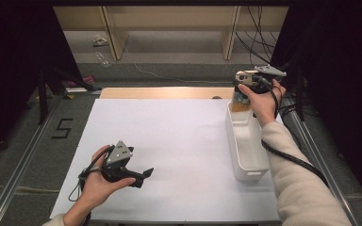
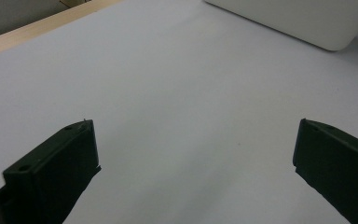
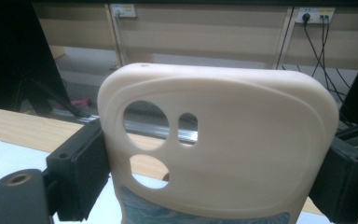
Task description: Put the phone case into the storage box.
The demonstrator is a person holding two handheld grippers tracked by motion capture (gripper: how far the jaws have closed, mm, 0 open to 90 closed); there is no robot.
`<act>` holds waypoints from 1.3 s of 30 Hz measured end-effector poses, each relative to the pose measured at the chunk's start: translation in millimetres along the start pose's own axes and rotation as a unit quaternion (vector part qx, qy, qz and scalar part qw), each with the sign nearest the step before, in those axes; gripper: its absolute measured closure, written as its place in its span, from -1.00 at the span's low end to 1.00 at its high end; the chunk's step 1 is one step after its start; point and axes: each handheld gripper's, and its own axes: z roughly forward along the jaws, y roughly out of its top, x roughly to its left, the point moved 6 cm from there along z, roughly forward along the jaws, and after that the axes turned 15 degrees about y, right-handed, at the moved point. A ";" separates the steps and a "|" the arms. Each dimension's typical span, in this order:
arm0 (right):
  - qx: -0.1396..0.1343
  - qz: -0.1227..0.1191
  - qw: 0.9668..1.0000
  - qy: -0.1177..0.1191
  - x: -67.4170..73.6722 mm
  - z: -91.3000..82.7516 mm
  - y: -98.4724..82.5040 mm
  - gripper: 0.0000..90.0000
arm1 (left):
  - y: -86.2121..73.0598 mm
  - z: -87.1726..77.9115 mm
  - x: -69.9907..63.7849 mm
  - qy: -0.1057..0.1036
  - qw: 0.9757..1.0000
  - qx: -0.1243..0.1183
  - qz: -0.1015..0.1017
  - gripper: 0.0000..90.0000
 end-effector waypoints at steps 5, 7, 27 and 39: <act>0.002 -0.001 1.000 0.000 0.1 1.2 -1.4 -0.71 | -0.1 0.0 0.0 0.000 1.000 0.000 0.000 -1.00; 0.003 -0.002 1.000 -0.001 0.3 1.9 -2.5 -0.71 | 0.0 0.0 -0.1 0.000 1.000 0.000 -0.001 -1.00; 0.016 -0.003 1.000 -0.001 -0.6 7.0 -14.7 -0.71 | 0.0 0.2 -0.6 0.000 1.000 -0.001 -0.001 -1.00; 0.022 -0.006 1.000 -0.003 0.2 9.7 -18.5 -0.71 | -0.1 0.2 -0.7 0.000 1.000 -0.001 -0.001 -1.00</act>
